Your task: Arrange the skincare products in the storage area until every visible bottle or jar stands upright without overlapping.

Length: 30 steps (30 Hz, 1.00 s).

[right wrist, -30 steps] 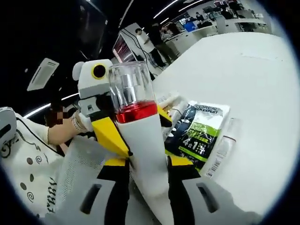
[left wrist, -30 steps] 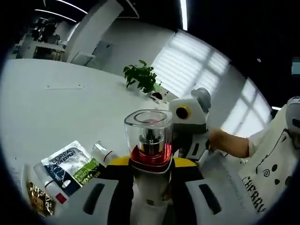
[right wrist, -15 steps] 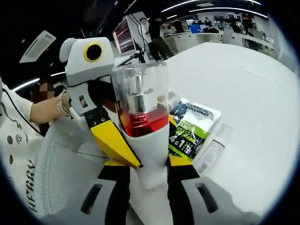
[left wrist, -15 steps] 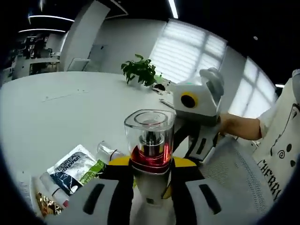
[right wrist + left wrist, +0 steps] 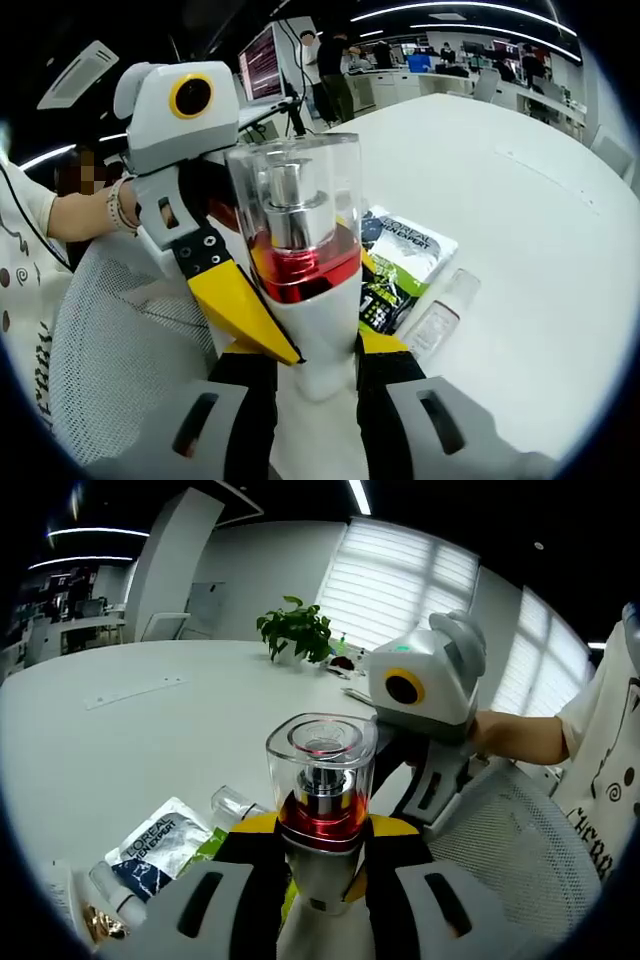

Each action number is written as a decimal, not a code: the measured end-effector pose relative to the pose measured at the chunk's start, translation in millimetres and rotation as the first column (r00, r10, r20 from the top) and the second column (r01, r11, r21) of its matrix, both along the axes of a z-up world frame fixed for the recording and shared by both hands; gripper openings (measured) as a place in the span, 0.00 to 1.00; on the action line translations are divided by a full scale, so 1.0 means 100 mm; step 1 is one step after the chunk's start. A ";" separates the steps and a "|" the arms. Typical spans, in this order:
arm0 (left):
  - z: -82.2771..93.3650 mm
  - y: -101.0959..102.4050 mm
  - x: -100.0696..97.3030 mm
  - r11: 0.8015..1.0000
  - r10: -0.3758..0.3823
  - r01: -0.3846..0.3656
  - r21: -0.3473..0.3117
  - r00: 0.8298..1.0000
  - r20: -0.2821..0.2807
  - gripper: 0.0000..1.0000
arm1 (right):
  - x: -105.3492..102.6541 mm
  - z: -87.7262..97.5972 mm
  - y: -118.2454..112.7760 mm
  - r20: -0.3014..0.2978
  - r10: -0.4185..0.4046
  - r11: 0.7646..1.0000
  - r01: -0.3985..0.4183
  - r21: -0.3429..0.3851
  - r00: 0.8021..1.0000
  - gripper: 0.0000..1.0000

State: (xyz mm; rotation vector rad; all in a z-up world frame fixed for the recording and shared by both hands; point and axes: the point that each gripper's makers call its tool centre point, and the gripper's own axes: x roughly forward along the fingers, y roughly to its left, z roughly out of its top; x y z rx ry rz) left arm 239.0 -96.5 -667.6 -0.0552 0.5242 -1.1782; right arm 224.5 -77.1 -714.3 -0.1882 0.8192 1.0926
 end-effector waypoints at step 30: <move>0.01 0.01 0.47 0.999 0.023 -0.026 0.021 0.991 0.131 0.24 | 0.48 0.00 0.01 0.124 0.007 0.999 -0.001 -0.051 0.992 0.30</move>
